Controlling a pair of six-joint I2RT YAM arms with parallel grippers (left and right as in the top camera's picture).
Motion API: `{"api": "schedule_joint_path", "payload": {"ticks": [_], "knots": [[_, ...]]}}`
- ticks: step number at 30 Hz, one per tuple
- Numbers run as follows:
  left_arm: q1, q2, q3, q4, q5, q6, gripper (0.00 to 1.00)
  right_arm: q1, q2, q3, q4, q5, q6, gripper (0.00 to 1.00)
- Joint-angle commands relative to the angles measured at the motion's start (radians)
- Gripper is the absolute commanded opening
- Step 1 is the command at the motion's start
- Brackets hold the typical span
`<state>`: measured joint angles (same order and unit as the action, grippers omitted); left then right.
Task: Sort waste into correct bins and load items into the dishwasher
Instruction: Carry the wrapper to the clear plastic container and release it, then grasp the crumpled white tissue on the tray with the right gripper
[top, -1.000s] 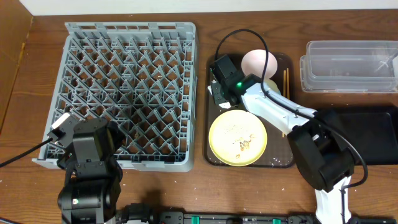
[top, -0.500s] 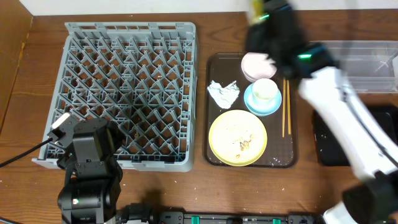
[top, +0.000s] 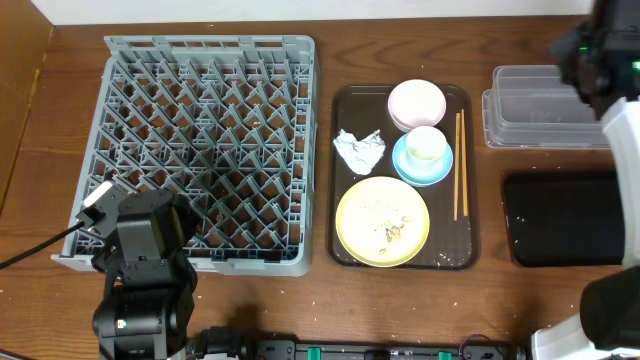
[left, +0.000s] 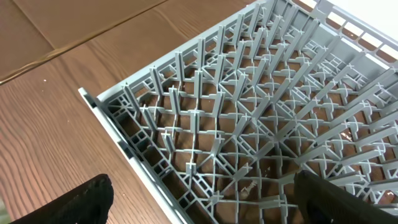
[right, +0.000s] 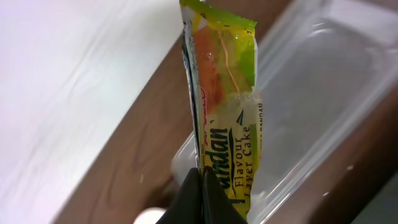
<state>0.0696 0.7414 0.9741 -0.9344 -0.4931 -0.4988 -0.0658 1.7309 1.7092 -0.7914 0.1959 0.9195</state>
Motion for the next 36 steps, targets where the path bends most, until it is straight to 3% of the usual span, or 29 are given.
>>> {"api": "schedule_joint_path", "payload": {"ticks": [1, 7, 10, 14, 19, 23, 26, 30, 33, 36], "knots": [[0.004, -0.002, 0.018, 0.0, -0.004, -0.012, 0.94, -0.046, 0.055, -0.004, -0.003, 0.037, 0.114, 0.01], [0.004, -0.002, 0.018, 0.0, -0.004, -0.012, 0.94, -0.074, 0.136, -0.004, -0.008, 0.036, 0.206, 0.04], [0.004, -0.002, 0.018, 0.0, -0.004, -0.012, 0.94, -0.074, 0.153, -0.004, 0.024, 0.036, 0.208, 0.41], [0.004, -0.002, 0.018, 0.0, -0.004, -0.012, 0.94, -0.074, 0.143, -0.004, 0.084, -0.009, 0.101, 0.64], [0.004, -0.002, 0.018, 0.0, -0.004, -0.012, 0.94, -0.07, 0.083, -0.004, 0.174, -0.241, -0.151, 0.69], [0.004, -0.002, 0.018, 0.0, -0.004, -0.012, 0.94, -0.04, 0.023, -0.004, 0.275, -0.672, -0.402, 0.69], [0.004, -0.002, 0.018, 0.0, -0.004, -0.012, 0.94, 0.031, 0.005, -0.004, 0.309, -0.894, -0.5, 0.73], [0.004, -0.002, 0.018, 0.0, -0.004, -0.012, 0.94, 0.182, 0.016, -0.004, 0.218, -0.858, -0.658, 0.79], [0.004, -0.002, 0.018, 0.0, -0.004, -0.012, 0.94, 0.331, 0.049, -0.004, 0.128, -0.684, -0.762, 0.79], [0.004, -0.002, 0.018, 0.0, -0.004, -0.012, 0.94, 0.476, 0.105, -0.004, 0.063, -0.462, -0.771, 0.83]]}}
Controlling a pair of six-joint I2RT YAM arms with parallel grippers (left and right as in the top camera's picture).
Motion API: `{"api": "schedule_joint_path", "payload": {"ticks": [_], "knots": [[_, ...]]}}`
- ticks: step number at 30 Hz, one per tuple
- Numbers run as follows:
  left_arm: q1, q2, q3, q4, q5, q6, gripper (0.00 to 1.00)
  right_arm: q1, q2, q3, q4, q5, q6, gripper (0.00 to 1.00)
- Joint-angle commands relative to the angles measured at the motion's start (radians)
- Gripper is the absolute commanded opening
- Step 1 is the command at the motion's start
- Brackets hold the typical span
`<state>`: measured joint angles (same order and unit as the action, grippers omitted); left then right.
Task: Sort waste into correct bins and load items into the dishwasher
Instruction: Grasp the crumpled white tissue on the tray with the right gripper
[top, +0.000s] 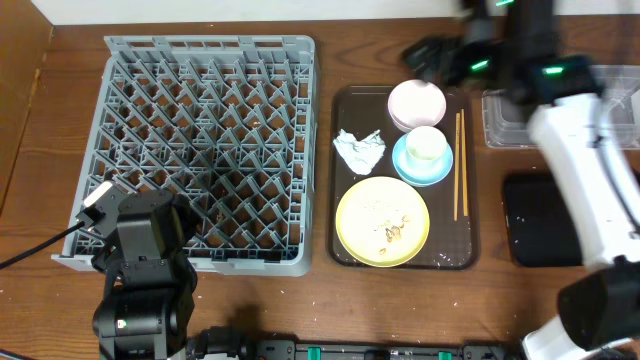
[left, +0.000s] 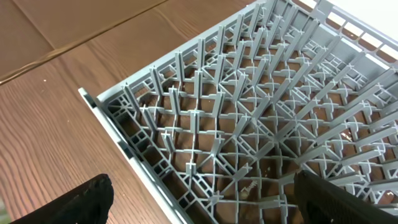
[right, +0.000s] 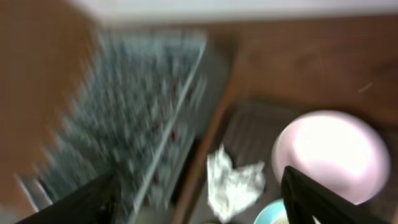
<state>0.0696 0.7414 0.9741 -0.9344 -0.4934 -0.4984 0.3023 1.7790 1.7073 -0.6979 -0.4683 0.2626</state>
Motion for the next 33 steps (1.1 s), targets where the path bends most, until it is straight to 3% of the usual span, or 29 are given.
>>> {"api": "schedule_joint_path", "payload": {"ticks": [1, 2, 5, 11, 14, 29, 31, 33], "knots": [[0.004, -0.002, 0.018, 0.0, -0.003, -0.012, 0.94, 0.151, 0.081, -0.002, -0.039, 0.262, -0.114, 0.96], [0.004, -0.002, 0.018, 0.0, -0.003, -0.012, 0.94, 0.188, 0.106, -0.002, -0.043, 0.314, -0.11, 0.99], [0.004, -0.002, 0.018, 0.0, -0.003, -0.012, 0.94, 0.275, 0.177, -0.002, -0.043, 0.428, -0.079, 0.97], [0.004, -0.002, 0.018, 0.0, -0.003, -0.012, 0.94, 0.349, 0.29, -0.002, -0.047, 0.481, -0.012, 0.63], [0.004, -0.002, 0.018, 0.0, -0.003, -0.012, 0.94, 0.353, 0.336, -0.002, -0.066, 0.529, 0.027, 0.54], [0.004, -0.002, 0.018, 0.0, -0.003, -0.012, 0.94, 0.354, 0.477, -0.003, -0.084, 0.519, 0.03, 0.3], [0.004, -0.002, 0.018, 0.0, -0.003, -0.012, 0.94, 0.353, 0.494, -0.003, -0.077, 0.523, 0.035, 0.24], [0.004, -0.002, 0.018, 0.0, -0.003, -0.012, 0.94, 0.351, 0.496, -0.003, -0.077, 0.524, 0.043, 0.01]]}}
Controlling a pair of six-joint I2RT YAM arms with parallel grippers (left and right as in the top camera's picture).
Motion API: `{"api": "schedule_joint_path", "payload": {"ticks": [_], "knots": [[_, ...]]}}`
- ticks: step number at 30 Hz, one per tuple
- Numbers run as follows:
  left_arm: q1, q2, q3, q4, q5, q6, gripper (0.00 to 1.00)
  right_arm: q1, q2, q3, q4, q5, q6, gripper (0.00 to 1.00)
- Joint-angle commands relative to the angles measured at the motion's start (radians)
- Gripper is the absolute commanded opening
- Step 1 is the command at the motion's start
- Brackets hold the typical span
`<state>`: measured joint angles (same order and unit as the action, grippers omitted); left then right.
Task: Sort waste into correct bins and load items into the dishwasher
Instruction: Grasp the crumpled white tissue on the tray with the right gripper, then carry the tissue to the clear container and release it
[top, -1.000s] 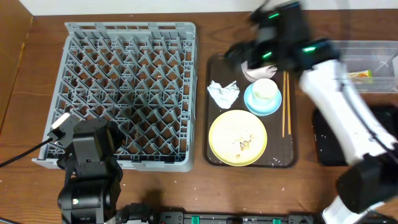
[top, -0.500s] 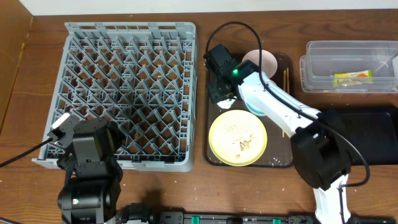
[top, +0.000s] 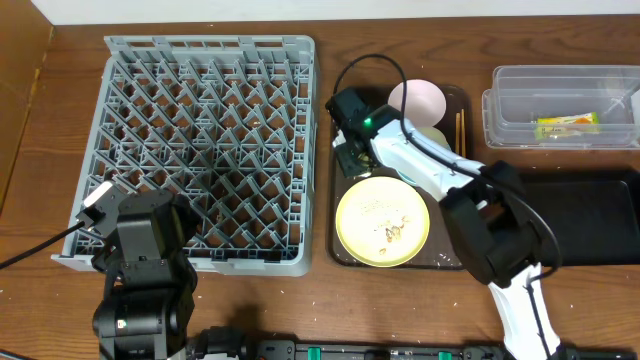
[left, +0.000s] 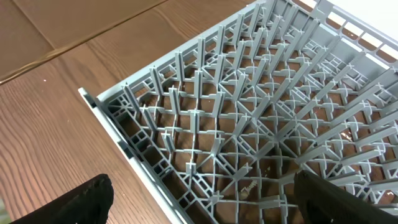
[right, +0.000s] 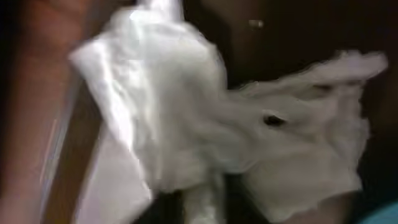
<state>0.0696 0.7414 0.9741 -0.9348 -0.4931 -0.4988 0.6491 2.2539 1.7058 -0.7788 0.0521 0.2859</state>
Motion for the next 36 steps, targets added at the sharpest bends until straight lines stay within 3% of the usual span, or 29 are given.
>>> {"api": "schedule_joint_path", "payload": {"ticks": [1, 11, 18, 26, 32, 34, 36], "knots": [[0.004, -0.002, 0.018, 0.0, -0.004, -0.012, 0.94, 0.002, 0.016, 0.0, 0.004, 0.004, 0.032, 0.01], [0.004, -0.002, 0.018, 0.0, -0.004, -0.012, 0.94, -0.083, -0.244, 0.153, -0.002, 0.005, 0.066, 0.02], [0.004, -0.002, 0.018, 0.0, -0.004, -0.012, 0.94, -0.271, -0.437, 0.198, -0.047, 0.179, 0.249, 0.02], [0.004, -0.002, 0.018, 0.0, -0.004, -0.012, 0.94, -0.541, -0.453, 0.176, -0.24, 0.262, 0.436, 0.01], [0.004, -0.002, 0.018, 0.0, -0.004, -0.012, 0.94, -0.688, -0.409, 0.088, -0.185, 0.257, 0.544, 0.02], [0.004, -0.002, 0.018, 0.0, -0.004, -0.012, 0.94, -0.723, -0.393, 0.063, -0.142, 0.231, 0.544, 0.15], [0.004, -0.002, 0.018, 0.0, -0.004, -0.012, 0.94, -0.74, -0.383, 0.054, -0.129, 0.207, 0.544, 0.21]]}}
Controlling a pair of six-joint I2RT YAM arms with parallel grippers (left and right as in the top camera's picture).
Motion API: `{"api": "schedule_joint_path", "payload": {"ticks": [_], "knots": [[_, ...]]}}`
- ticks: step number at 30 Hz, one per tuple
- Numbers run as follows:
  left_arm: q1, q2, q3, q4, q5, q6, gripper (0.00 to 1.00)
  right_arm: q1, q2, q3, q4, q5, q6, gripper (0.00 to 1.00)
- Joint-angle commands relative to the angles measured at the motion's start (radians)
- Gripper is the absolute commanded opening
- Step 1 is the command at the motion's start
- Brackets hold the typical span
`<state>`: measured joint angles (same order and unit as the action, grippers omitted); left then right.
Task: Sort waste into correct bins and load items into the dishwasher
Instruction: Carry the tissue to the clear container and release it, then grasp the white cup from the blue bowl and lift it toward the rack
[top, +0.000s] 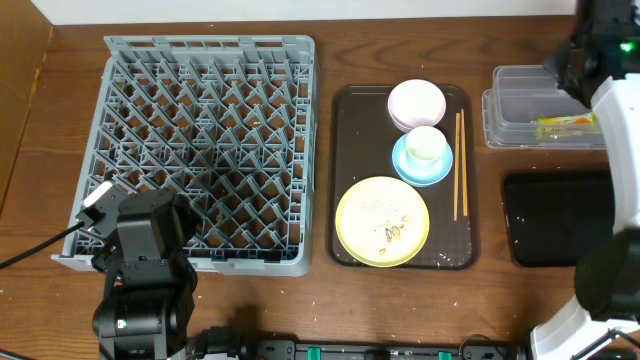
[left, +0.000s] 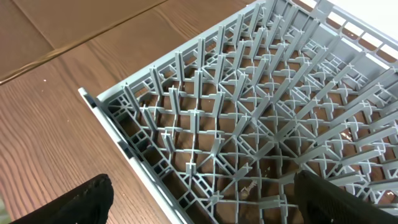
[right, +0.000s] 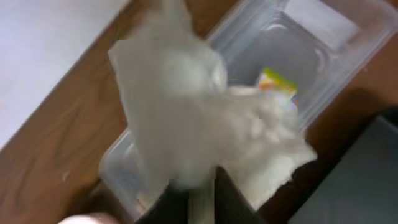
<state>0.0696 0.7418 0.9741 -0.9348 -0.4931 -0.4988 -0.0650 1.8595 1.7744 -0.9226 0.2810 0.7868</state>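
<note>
My right gripper (right: 200, 193) is shut on a crumpled white napkin (right: 186, 106), held above the clear bin (right: 336, 31) at the table's back right. A green snack wrapper (top: 567, 124) lies in that bin. In the overhead view the right arm (top: 600, 60) covers the bin's far corner. On the dark tray (top: 345, 200) sit a pink bowl (top: 416, 103), a white cup on a blue saucer (top: 426, 145), a yellow plate (top: 382, 222) and chopsticks (top: 460, 165). My left gripper (left: 199, 199) is open over the near left corner of the grey dish rack (top: 205, 150).
A black bin (top: 560, 220) lies just in front of the clear bin, at the right of the tray. The left arm's base (top: 140, 265) stands at the rack's near left corner. Bare wooden table runs along the left and front.
The right gripper was down on the napkin at the tray's left side; now it holds the napkin above the clear bin at the back right. The tray's left side is bare. The left arm is unchanged.
The right gripper first held the green wrapper over the clear bin. Then it was open above the tray's far end. Then the wrapper lay in the bin while the gripper was down on the napkin. Now the napkin hangs over the same bin.
</note>
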Motion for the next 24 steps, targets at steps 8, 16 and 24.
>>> {"api": "schedule_joint_path", "payload": {"ticks": [8, 16, 24], "knots": [[0.004, -0.003, 0.018, 0.0, -0.004, -0.012, 0.94, -0.039, 0.004, -0.016, 0.063, -0.175, -0.148, 0.63], [0.004, -0.003, 0.018, 0.0, -0.004, -0.012, 0.94, 0.001, -0.028, -0.016, 0.094, -1.001, -0.562, 0.7], [0.004, -0.003, 0.018, 0.0, -0.004, -0.012, 0.94, 0.245, -0.025, -0.024, -0.041, -0.85, -0.684, 0.77]]}}
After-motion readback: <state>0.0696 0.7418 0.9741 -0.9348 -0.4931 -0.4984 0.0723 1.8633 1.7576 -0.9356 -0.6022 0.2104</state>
